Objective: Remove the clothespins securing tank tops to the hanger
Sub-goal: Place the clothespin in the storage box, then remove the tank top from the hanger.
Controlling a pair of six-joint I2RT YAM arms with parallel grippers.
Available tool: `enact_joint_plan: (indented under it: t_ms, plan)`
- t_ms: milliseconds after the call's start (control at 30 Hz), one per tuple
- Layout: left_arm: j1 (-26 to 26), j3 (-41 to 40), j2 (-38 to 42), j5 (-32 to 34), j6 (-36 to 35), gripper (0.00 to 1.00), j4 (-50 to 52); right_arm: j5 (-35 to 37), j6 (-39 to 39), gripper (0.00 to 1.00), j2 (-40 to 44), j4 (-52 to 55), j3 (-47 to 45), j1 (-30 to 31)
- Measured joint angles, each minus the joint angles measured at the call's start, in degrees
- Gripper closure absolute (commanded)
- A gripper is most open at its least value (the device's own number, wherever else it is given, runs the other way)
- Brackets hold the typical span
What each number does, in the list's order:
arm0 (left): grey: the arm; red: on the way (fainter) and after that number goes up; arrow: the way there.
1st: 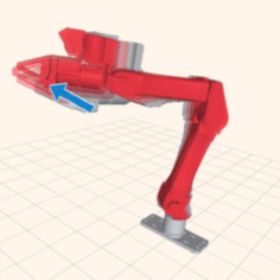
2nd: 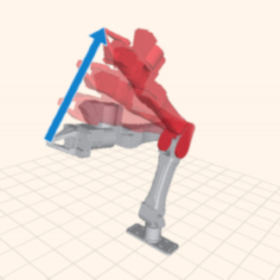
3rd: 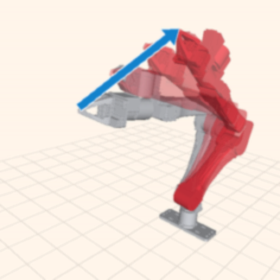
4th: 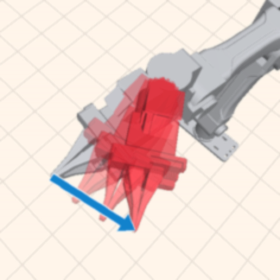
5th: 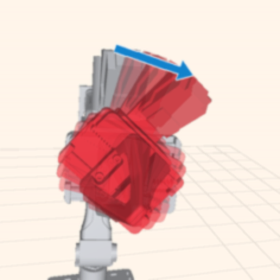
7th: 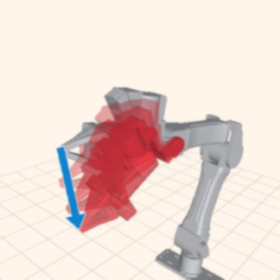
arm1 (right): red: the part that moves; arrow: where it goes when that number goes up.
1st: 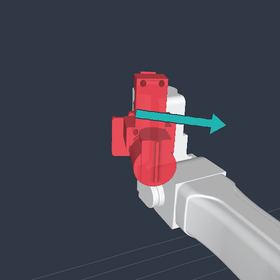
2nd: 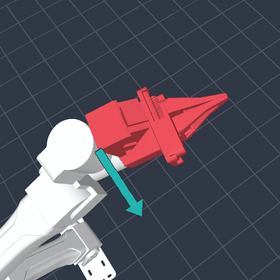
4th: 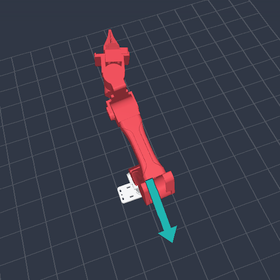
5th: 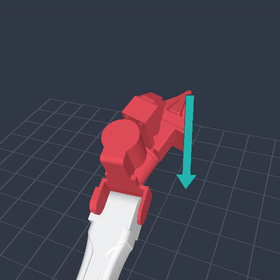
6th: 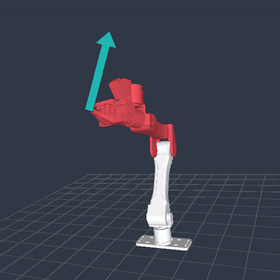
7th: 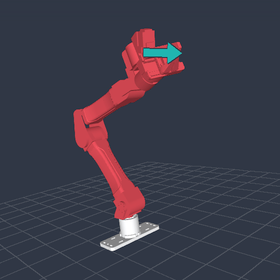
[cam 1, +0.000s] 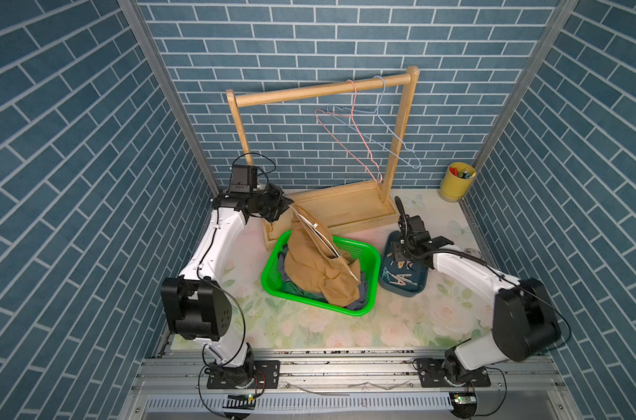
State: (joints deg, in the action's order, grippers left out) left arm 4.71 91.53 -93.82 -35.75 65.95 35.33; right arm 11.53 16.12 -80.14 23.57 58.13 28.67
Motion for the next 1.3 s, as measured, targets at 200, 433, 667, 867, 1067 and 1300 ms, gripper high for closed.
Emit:
enact_joint_plan:
  t_ms: [200, 433, 667, 867, 1067, 1300]
  plan:
    - [0.20, 1.75, 0.35, 1.75, -1.55, 1.00, 1.92, -4.02, 0.87, 0.36, 10.23, 4.35, 7.45, 15.85]
    - [1.03, 5.22, 0.96, 1.38, -5.46, 1.00, 2.03, -12.17, 3.17, 0.36, 1.99, 4.15, 18.86, 19.67]
    - [1.66, 8.26, 4.22, 0.20, -11.72, 1.00, 1.57, -20.02, 5.97, 0.36, -7.23, 1.55, 22.67, 20.17]
    - [1.81, 9.03, 7.10, -0.61, -14.82, 1.00, -0.59, -21.68, 7.54, 0.41, -10.75, 1.27, 23.21, 21.27]
    - [2.08, 9.44, 7.04, -0.31, -16.59, 1.00, -0.72, -22.29, 9.31, 0.85, -11.13, 0.28, 22.51, 21.79]
    - [2.12, 12.83, 6.93, 1.33, -19.76, 1.00, 0.37, -22.12, 10.69, 1.00, -9.88, -0.79, 17.44, 23.04]
